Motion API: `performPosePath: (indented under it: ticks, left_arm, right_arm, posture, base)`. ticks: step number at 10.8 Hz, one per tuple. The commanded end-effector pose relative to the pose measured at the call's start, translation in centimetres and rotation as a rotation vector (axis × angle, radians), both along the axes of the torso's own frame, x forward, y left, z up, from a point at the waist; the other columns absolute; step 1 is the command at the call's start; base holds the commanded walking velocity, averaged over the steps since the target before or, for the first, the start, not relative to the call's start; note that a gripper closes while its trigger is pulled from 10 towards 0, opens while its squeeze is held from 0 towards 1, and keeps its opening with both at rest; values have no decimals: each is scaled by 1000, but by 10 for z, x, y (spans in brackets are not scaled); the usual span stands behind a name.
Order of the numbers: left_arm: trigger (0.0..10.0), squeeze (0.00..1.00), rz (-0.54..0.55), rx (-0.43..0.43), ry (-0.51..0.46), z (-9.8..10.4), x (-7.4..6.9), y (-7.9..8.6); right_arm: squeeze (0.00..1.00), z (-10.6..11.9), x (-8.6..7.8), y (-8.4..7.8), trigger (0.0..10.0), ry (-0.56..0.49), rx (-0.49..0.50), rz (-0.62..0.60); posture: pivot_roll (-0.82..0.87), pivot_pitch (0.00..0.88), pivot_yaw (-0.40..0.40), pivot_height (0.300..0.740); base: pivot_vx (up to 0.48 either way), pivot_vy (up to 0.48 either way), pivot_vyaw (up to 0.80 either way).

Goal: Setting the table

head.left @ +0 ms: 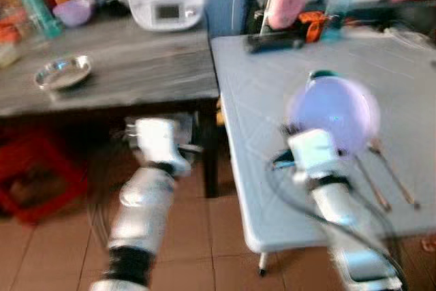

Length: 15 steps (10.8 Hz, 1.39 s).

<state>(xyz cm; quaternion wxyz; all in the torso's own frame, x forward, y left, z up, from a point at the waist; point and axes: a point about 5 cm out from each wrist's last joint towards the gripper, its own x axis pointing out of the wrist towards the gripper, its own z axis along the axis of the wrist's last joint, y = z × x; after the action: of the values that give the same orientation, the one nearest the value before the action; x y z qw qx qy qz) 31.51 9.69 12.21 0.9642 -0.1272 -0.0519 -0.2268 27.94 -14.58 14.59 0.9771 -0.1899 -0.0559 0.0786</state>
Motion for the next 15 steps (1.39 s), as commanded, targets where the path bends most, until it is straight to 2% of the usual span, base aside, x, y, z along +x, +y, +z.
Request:
performPosePath:
  ticks: [1,5,10,15]
  left_arm:
    - [10000,0,35,15,6,-1,2,13]
    - [10000,0,32,15,3,0,4,12]
    - [10000,0,35,28,0,-2,4,14]
    - [10000,0,28,33,-3,-2,4,13]
  right_arm:
    - [0,5,1,10,10000,-25,16,34]
    - [0,4,0,12,10000,-35,4,43]
    - [0,1,0,11,10000,-35,10,46]
    - [0,0,1,11,10000,-34,13,41]
  posture:
    - [-51,43,49,740]
    - [-48,33,52,740]
    - [-42,25,51,740]
    - [-43,23,53,740]
  base:
    - [0,382,-400]
    - [0,393,0]
    - [0,437,527]
    - [0,453,0]
